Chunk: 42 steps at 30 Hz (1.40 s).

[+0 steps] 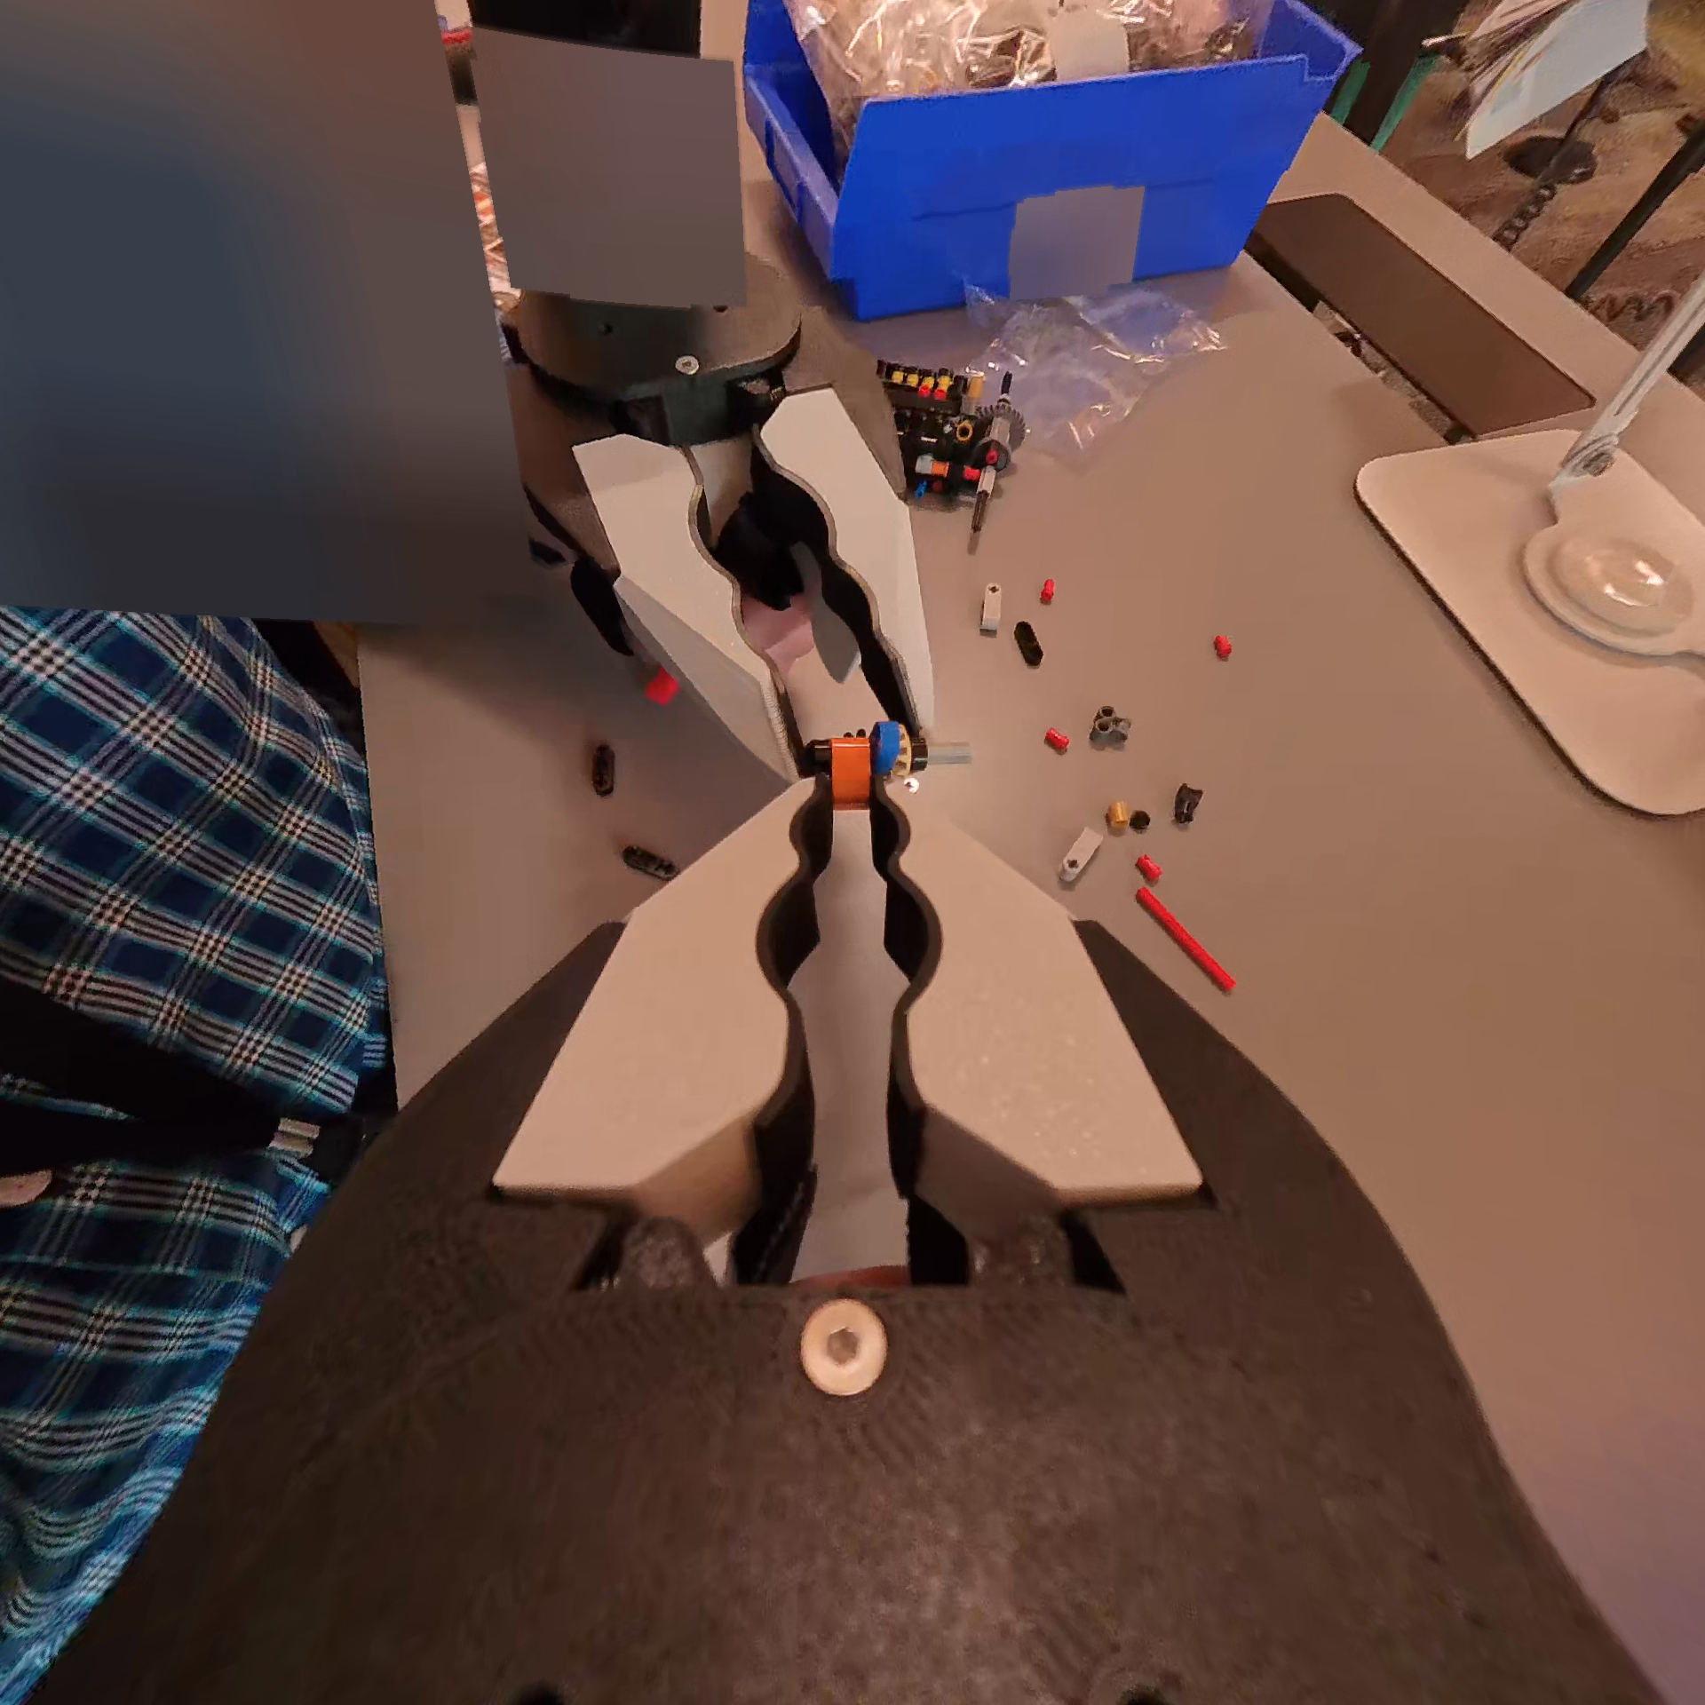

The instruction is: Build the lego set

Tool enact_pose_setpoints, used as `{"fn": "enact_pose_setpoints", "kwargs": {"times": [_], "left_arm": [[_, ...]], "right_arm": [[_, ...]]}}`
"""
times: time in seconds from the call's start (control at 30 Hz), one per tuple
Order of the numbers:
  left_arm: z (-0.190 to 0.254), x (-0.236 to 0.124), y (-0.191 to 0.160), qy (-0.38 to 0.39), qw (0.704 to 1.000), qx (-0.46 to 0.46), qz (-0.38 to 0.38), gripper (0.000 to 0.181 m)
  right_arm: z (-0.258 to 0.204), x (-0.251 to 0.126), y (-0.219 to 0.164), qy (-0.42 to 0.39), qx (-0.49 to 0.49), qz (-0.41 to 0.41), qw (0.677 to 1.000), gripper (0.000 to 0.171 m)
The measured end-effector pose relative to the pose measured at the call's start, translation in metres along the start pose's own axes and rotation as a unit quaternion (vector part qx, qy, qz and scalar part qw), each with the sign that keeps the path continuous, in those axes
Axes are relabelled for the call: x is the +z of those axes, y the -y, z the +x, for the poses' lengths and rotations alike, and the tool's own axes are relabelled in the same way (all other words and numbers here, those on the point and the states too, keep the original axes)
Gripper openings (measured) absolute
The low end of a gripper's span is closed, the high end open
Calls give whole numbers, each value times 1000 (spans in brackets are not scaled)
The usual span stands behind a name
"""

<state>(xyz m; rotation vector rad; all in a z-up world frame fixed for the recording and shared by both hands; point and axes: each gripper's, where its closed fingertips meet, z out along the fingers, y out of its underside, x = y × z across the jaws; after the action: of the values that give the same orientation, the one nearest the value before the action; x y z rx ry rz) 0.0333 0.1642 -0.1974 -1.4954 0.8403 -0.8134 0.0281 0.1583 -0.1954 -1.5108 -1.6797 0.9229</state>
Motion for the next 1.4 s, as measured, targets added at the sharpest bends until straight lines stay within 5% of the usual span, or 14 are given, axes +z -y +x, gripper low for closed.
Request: {"fn": "enact_pose_setpoints", "kwargs": {"times": [0.43, 0.7, 1.4], "left_arm": [[-12, -14, 23, 2, 996, -45, 77, 24], [-12, -17, 25, -3, 997, -16, 71, 24], [0, -20, 13, -59, 998, 36, 9, 24]], "right_arm": [[13, 1, 29, -64, 17, 39, 997, 12], [21, 1, 31, -78, 27, 49, 995, 31], [4, 10, 23, 29, -64, 18, 997, 29]]}}
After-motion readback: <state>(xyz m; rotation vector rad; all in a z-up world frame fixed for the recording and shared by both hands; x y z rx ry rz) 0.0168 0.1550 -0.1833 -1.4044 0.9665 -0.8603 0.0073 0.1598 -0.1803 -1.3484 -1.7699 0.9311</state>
